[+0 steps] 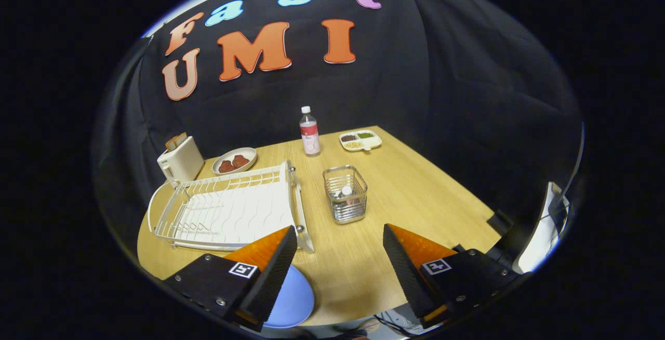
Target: Take the plate from the dish rack, then take the spoon from the basket and place it into the plate.
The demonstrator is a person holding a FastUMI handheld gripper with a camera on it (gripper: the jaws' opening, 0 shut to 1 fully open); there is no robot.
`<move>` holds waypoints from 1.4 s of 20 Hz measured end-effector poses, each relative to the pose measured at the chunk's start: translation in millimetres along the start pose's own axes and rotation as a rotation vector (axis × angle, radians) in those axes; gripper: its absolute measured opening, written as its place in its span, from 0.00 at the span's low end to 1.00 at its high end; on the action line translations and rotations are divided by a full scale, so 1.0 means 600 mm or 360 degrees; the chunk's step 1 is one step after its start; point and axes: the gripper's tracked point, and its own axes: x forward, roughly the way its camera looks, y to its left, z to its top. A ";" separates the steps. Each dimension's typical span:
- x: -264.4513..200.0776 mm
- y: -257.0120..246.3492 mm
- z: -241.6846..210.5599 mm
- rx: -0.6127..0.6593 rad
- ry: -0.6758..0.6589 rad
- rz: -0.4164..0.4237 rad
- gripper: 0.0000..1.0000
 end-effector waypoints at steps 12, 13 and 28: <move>0.154 -0.003 0.034 -0.0276 -0.0103 0.0193 0.80; 0.165 -0.002 0.027 -0.0283 -0.0083 0.0216 0.74; 0.164 -0.012 0.055 -0.0240 -0.0093 0.0285 0.06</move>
